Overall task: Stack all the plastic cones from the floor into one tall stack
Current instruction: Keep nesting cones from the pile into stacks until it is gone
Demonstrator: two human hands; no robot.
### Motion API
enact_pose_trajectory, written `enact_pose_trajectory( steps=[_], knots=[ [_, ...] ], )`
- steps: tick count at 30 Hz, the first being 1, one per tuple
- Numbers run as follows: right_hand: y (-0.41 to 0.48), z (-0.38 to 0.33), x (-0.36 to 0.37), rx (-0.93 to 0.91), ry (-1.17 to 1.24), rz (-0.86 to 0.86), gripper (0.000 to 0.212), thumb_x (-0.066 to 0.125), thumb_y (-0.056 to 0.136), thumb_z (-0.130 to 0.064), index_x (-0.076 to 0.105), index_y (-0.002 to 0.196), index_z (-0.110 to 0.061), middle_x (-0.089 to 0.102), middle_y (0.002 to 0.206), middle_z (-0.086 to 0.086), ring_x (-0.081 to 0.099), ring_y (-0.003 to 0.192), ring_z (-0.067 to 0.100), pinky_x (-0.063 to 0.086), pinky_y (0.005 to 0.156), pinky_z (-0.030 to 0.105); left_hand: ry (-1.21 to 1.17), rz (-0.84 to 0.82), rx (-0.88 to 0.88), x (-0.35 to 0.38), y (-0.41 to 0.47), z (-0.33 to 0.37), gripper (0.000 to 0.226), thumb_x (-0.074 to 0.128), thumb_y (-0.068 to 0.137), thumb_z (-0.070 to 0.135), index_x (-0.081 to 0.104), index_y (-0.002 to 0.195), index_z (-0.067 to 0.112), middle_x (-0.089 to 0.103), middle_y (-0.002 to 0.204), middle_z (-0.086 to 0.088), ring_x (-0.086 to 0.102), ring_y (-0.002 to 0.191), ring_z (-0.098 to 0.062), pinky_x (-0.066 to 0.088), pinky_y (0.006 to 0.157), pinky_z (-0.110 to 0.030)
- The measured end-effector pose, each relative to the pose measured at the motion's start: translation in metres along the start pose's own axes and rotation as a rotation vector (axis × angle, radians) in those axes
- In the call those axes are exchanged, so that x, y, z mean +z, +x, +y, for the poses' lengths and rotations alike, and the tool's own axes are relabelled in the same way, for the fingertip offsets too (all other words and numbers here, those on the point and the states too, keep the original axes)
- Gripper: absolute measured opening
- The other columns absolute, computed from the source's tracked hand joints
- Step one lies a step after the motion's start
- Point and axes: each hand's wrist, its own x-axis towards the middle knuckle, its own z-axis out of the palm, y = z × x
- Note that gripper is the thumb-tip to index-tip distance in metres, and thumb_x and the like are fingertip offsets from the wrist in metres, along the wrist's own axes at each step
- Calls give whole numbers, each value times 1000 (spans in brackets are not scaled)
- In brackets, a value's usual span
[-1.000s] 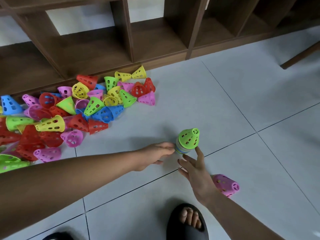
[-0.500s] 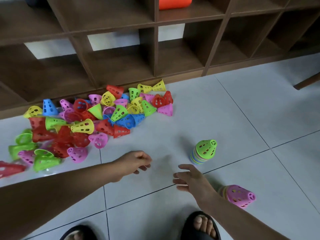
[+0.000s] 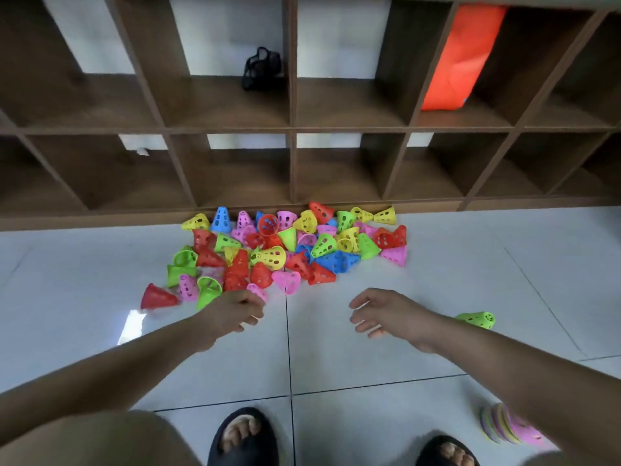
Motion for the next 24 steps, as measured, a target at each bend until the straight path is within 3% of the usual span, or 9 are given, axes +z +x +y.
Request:
enact_pose_trajectory(
  steps=[4,7,9,13,19,24],
  knots=[
    [-10,-39,8,-33,-170,-65,24,70,91,-21,70,115,-19,77,113,11,76,102,25,61,87,37,-30,99,-7,-48,-33,-15,12,69,101,18,75,111,19,81,105,-3,76,104,-20,55,78,-31],
    [-16,-51,11,-25,-291,-107,27,71,89,-22,69,116,-19,77,109,16,73,84,20,60,81,37,-28,177,-5,-74,-49,-22,11,68,101,17,75,110,17,81,105,-4,76,104,-22,54,77,-33],
    [-20,-58,12,-36,-348,-127,27,70,89,-23,68,116,-20,77,104,19,72,81,21,61,84,44,-16,223,-3,-89,-58,-23,12,68,101,17,76,109,17,81,102,-4,75,103,-23,53,77,-32],
    [-26,-78,5,-107,-375,-50,20,70,93,-25,71,113,-21,76,110,6,75,100,21,62,85,35,67,302,-2,-108,-69,-15,9,71,97,21,78,102,20,80,97,-4,76,97,-21,56,79,-34],
    [-24,-111,3,-175,-437,-86,17,67,98,-30,71,113,-21,73,110,-2,73,102,16,61,81,29,157,417,-7,-130,-80,-4,8,75,89,15,78,91,22,78,95,-7,74,84,-22,55,70,-31],
    [-2,-142,17,-199,-523,-136,17,68,98,-30,70,114,-25,75,111,3,74,103,21,64,88,37,163,455,-1,-151,-79,-14,11,70,93,16,78,97,23,76,99,-1,75,88,-20,63,81,-42]
  ],
)
